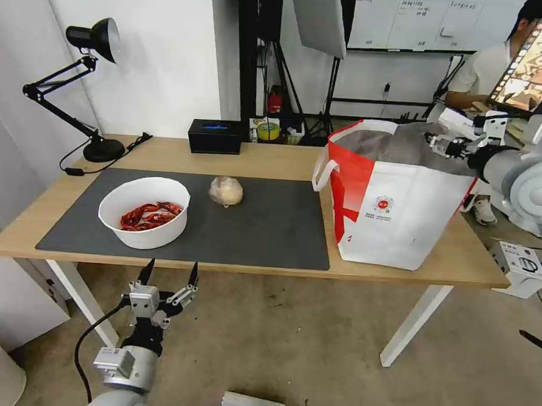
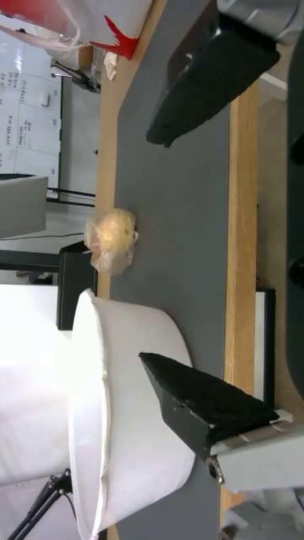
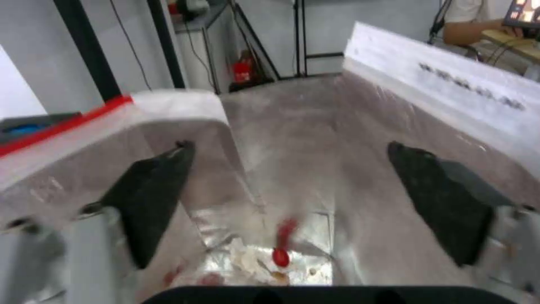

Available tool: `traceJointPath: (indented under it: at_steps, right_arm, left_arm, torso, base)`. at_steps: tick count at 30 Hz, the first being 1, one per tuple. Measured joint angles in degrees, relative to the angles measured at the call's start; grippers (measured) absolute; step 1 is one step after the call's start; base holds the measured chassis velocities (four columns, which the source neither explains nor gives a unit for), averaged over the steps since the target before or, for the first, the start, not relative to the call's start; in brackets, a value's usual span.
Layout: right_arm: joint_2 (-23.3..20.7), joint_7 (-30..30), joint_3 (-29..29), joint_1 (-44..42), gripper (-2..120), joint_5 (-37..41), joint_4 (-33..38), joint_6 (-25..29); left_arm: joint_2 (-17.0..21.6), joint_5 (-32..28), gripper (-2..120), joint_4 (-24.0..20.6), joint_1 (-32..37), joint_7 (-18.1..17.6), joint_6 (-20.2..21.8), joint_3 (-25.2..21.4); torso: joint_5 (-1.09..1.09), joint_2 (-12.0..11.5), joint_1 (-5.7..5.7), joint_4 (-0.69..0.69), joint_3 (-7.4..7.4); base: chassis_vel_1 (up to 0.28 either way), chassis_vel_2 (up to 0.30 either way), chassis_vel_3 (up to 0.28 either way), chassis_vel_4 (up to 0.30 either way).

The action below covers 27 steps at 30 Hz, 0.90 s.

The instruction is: Pick up the trash from the table and place it into the takeout bag.

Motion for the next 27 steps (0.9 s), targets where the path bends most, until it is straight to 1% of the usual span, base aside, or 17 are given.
traceJointPath:
  at_steps: [1, 2, 4, 5, 8, 9, 12, 13, 16, 17, 18, 20, 22, 23, 27]
  right_arm:
    - [0.0, 0.0, 0.0, 0.0, 90, 0.0, 0.0, 0.0]
    - [0.0, -0.3, 0.2, -0.1, 95, 0.0, 0.2, 0.5]
    - [0.0, -2.2, 1.0, -0.9, 99, -0.2, 0.9, 2.8]
    - [0.0, -2.2, 1.0, -0.9, 99, -0.2, 0.9, 2.8]
    - [0.2, -5.3, 2.2, -2.7, 100, -1.5, 2.0, 7.4]
    - [0.2, -5.3, 2.2, -2.7, 100, -1.5, 2.0, 7.4]
    - [0.2, -10.7, 3.8, -5.8, 100, -4.4, 3.5, 13.9]
    - [0.2, -10.7, 3.8, -5.8, 100, -4.4, 3.5, 13.9]
    - [0.2, -14.5, 5.8, -9.2, 100, -6.1, 6.2, 17.9]
    - [0.2, -14.5, 5.8, -9.2, 100, -6.1, 6.2, 17.9]
    - [0.2, -15.5, 6.5, -10.6, 100, -6.9, 7.3, 19.2]
    - [0.4, -17.6, 7.8, -13.9, 100, -9.9, 9.6, 21.9]
    - [0.5, -17.8, 7.9, -14.3, 100, -10.3, 9.8, 22.2]
    - [0.8, -19.0, 9.0, -16.8, 100, -12.8, 11.6, 23.8]
    - [2.1, -20.5, 11.1, -21.1, 100, -14.8, 14.1, 25.5]
  left_arm:
    - [0.0, 0.0, 100, 0.0, 0.0, 0.0, 0.0, 0.0]
    - [0.0, 0.0, 100, 0.0, 0.0, 0.0, 0.0, 0.0]
    - [0.0, 0.0, 100, -0.1, 0.0, 0.0, 0.0, 0.0]
    - [0.0, 0.0, 100, -0.1, 0.0, 0.0, 0.0, 0.0]
    - [0.0, 0.0, 100, -0.2, 0.1, 0.0, 0.0, -0.1]
    - [0.0, 0.0, 100, -0.2, 0.1, 0.0, 0.0, -0.1]
    - [0.3, 0.0, 100, -0.3, 0.3, 0.0, 0.0, -0.1]
    - [0.3, 0.0, 100, -0.3, 0.3, 0.0, 0.0, -0.1]
    - [0.6, 0.0, 100, -0.4, 0.5, 0.0, 0.0, -0.2]
    - [0.6, 0.0, 100, -0.4, 0.5, 0.0, 0.0, -0.2]
    - [0.6, 0.0, 100, -0.4, 0.6, 0.0, 0.0, -0.3]
    - [0.7, 0.0, 100, -0.7, 1.0, 0.0, 0.0, -0.3]
    - [0.7, 0.0, 100, -0.7, 1.0, 0.0, 0.0, -0.3]
    - [0.8, 0.0, 100, -0.9, 1.4, 0.0, 0.0, -0.3]
    - [1.2, 0.1, 100, -1.0, 1.9, 0.0, 0.0, -0.3]
  torso:
    - [0.0, 0.0, 0.0, 0.0, 0.0]
    - [0.0, 0.0, 0.0, 0.0, 0.0]
    - [0.0, 0.0, 0.0, 0.0, 0.0]
    - [0.0, 0.0, 0.0, 0.0, 0.0]
    - [0.0, 0.0, 0.0, 0.01, 0.0]
    - [0.0, 0.0, 0.0, 0.01, 0.0]
    - [0.0, 0.0, 0.0, 0.01, 0.0]
    - [0.0, 0.0, 0.0, 0.01, 0.0]
    - [0.0, 0.0, 0.0, 0.0, 0.0]
    - [0.0, 0.0, 0.0, 0.0, 0.0]
    - [0.0, 0.0, 0.0, 0.0, 0.0]
    - [0.0, 0.0, 0.0, 0.0, 0.0]
    - [0.0, 0.0, 0.0, 0.0, 0.0]
    - [0.0, 0.0, 0.0, 0.0, 0.0]
    - [0.0, 0.0, 0.0, 0.0, -0.01]
  base:
    - [0.0, 0.0, 0.0, 0.0]
    - [0.0, 0.0, 0.0, 0.0]
    - [0.0, 0.0, 0.0, 0.0]
    - [0.0, 0.0, 0.0, 0.0]
    - [0.0, 0.0, 0.0, 0.0]
    - [0.0, 0.0, 0.0, 0.0]
    - [0.0, 0.0, 0.0, 0.0]
    - [0.0, 0.0, 0.0, 0.0]
    - [0.0, 0.0, 0.0, 0.0]
    - [0.0, 0.0, 0.0, 0.0]
    - [0.0, 0.0, 0.0, 0.0]
    - [0.0, 0.0, 0.0, 0.0]
    - [0.0, 0.0, 0.0, 0.0]
    - [0.0, 0.0, 0.0, 0.0]
    - [0.0, 0.0, 0.0, 0.0]
